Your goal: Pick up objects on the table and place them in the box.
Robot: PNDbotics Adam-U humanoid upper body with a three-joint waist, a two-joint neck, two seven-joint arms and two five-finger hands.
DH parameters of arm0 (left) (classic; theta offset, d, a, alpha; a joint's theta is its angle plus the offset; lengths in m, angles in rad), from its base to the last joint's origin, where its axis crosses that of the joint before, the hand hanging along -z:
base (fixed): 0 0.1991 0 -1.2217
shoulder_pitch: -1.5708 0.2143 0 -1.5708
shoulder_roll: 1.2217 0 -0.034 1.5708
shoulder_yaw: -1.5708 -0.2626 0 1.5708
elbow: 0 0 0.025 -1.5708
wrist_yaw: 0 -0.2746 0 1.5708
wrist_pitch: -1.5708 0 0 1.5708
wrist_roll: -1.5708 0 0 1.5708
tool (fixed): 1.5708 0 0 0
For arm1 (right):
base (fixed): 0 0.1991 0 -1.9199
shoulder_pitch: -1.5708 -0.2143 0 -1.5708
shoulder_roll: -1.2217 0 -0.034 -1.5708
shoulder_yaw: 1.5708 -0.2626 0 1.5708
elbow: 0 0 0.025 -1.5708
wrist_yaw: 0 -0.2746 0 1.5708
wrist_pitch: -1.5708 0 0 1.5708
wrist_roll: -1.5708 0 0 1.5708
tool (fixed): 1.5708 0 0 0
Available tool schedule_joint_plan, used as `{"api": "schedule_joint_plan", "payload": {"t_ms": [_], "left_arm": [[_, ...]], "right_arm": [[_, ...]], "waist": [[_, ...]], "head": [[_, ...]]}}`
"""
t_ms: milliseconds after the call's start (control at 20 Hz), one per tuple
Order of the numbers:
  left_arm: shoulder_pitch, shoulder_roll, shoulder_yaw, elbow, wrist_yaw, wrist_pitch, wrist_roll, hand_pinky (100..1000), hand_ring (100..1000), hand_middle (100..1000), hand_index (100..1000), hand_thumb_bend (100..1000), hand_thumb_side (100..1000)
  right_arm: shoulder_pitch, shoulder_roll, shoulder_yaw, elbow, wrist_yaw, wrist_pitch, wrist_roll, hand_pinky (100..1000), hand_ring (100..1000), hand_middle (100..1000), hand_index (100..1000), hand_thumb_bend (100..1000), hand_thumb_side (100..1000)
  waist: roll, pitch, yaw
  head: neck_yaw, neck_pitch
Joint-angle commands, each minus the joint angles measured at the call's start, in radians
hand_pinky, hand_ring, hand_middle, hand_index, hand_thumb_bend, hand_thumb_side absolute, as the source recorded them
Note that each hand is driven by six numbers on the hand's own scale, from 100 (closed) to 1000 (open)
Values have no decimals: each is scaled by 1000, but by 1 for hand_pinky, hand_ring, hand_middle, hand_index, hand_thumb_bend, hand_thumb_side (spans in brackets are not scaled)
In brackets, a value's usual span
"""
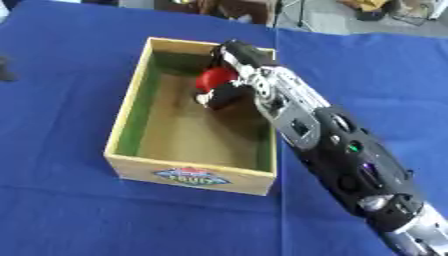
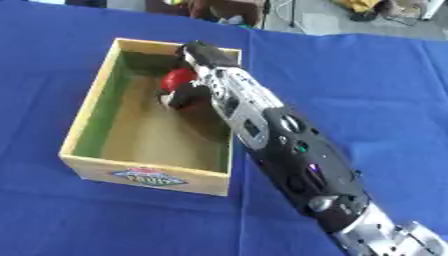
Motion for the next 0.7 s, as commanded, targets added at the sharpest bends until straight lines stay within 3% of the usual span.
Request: {"api": "schedule_joint_plan", "payload": {"t_ms": [50,150,200,300,350,700], "left_arm": [[-10,9,-4,-17,3,-3,-1,493,550,642,848,100,904],[-9,9,-4,-17,2,-2,-1,493,550,642,849,100,905],[-9,9,-4,-17,2,-1,-1,493,550,642,849,100,905],[-8,9,-4,-17,2,0,-2,493,550,642,849,100,905],[-8,8,-4,-17,2,0,-3,493,549,642,849,100,905],[-2,8,-3,-17,0,5,-6,493,549,642,849,100,905]], "right_arm": [[-13,-7,4,-9,15,-15,13,416,556,592,614,100,201],[-14,-11,8,-21,27,-29,31,566,662,675,724,100,340],[-14,-14,8,-28,36,-37,44,602,716,718,762,100,398],[-14,-17,6,-42,56,-49,68,602,716,718,762,100,398],[-15,-19,5,-51,65,-54,78,692,794,786,825,100,485],[-21,-52,-23,-140,83,-68,120,722,823,812,843,136,588]], "waist": [[6,-22,-1],[6,-23,-2],[6,-23,-3],[7,-24,-4],[7,-25,-5],[10,-31,-13]], "head": [[1,-12],[2,-12],[2,-12],[2,-13],[3,-12],[10,-10]]}}
